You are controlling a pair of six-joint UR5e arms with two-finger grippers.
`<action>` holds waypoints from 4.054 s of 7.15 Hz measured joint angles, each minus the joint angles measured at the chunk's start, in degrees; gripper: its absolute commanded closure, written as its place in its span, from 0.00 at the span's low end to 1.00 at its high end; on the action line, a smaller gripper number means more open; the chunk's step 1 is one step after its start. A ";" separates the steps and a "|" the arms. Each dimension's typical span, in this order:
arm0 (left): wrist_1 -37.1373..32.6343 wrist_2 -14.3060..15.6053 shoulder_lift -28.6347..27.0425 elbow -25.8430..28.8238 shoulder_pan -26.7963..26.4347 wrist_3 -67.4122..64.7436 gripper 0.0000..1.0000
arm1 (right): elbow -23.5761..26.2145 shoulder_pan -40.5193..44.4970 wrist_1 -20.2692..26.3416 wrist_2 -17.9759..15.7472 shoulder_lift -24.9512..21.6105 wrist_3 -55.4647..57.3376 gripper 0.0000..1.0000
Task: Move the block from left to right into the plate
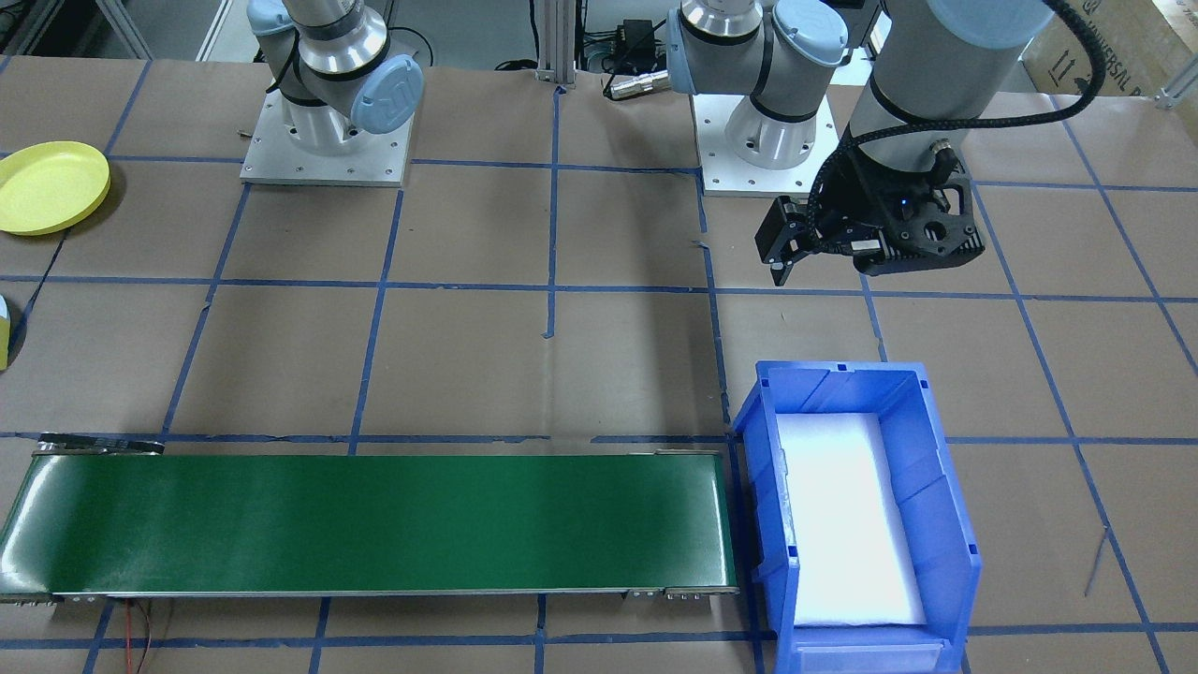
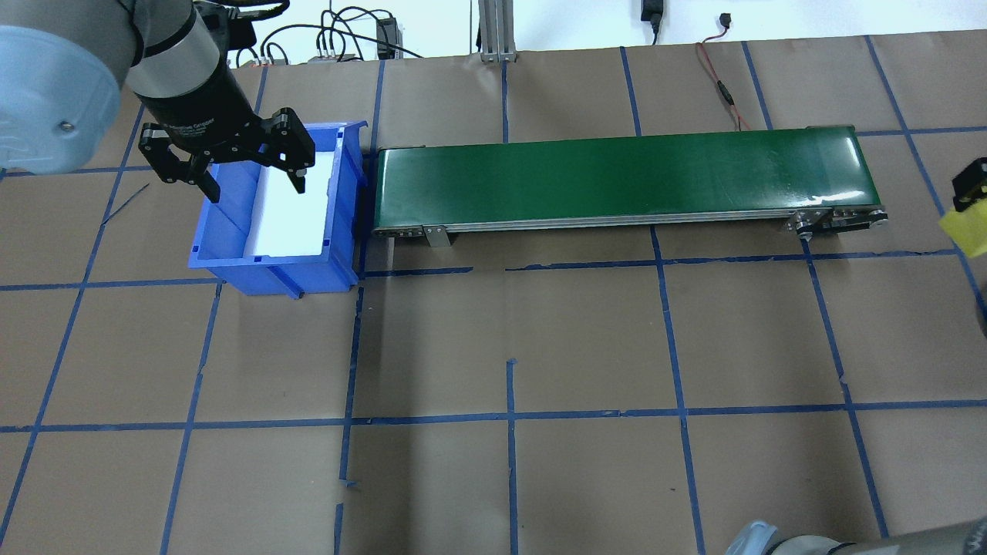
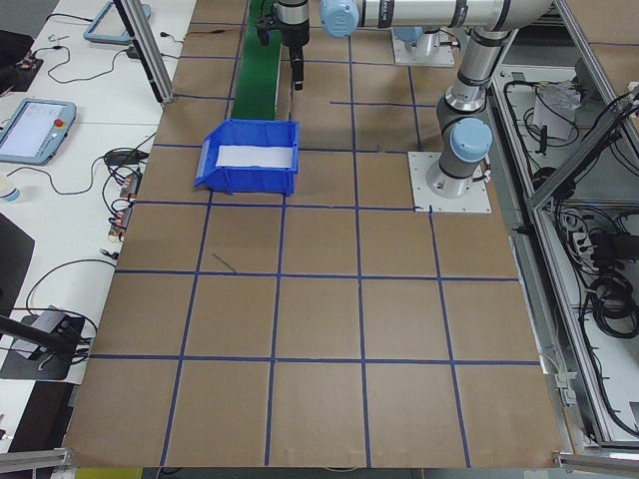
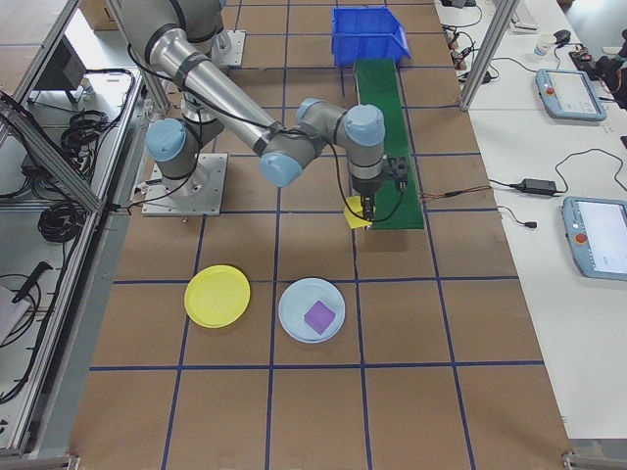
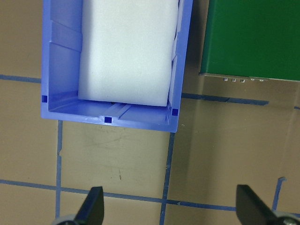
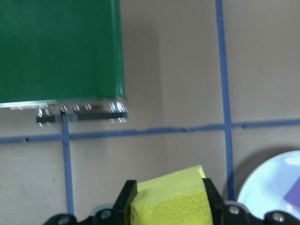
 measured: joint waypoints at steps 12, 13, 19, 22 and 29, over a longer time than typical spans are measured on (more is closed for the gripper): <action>-0.42 0.26 1.10 0.45 -2.20 -0.85 0.00 | 14.98 -38.95 0.23 -0.46 -1.56 -29.24 0.00; -0.33 0.19 1.10 0.33 -2.17 -0.79 0.00 | 14.67 -38.76 0.53 -0.53 -1.81 -28.06 0.00; -0.01 0.13 1.05 0.57 -0.38 0.20 0.00 | 8.06 -17.61 14.57 -4.66 -11.57 -4.34 0.00; -0.01 0.14 1.05 0.58 -0.35 0.23 0.00 | -1.82 2.42 25.29 -6.63 -14.65 14.40 0.00; -0.01 0.12 1.05 0.20 -0.46 0.20 0.00 | -11.18 38.11 26.19 -6.03 -10.84 38.57 0.00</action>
